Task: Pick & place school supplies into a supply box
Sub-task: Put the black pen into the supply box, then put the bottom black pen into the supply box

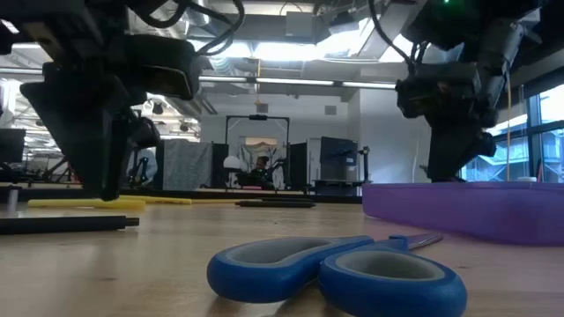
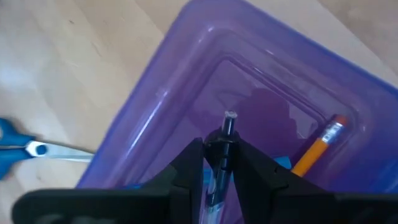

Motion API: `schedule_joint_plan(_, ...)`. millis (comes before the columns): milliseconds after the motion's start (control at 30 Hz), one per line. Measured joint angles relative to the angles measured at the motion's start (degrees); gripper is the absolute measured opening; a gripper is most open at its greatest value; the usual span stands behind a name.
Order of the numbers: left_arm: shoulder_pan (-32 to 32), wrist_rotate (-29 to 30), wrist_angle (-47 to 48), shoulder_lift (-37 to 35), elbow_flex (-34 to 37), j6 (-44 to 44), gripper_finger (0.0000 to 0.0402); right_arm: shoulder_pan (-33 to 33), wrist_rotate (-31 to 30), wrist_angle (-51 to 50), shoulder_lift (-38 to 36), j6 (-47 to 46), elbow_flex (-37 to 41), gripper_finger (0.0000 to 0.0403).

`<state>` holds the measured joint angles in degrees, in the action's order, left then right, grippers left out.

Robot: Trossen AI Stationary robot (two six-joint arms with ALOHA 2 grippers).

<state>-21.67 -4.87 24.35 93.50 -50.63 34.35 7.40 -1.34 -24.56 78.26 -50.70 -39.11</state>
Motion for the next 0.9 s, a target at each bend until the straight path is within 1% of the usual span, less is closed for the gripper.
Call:
schedule_joint_plan(200, -0.05, 1.00, 1.81, 0.05, 0.00, 0.48, 0.0114, 0.00, 0.00, -0.08, 2.83, 0.11, 0.00, 0.0079)
schedule_joint_plan(433, 0.02, 3.86, 1.14, 0.08, 0.00, 1.10, 0.0114, 0.00, -0.01, -0.03, 2.90, 2.17, 0.00, 0.0084)
schedule_joint_plan(500, 0.00, 3.82, 1.14, 0.08, 0.00, 1.08, 0.0114, 0.00, -0.02, -0.08, 2.90, 3.11, 0.00, 0.0098)
schedule_joint_plan(733, 0.02, 3.81, 1.14, 0.08, 0.00, 0.43, 0.0114, 0.02, 0.00, -0.03, 2.90, 3.24, 0.00, 0.0165)
schedule_joint_plan(900, 0.02, 3.77, 1.14, 0.08, 0.00, 0.43, 0.0114, 0.02, -0.01, -0.01, 2.90, 3.26, 0.00, 0.0185)
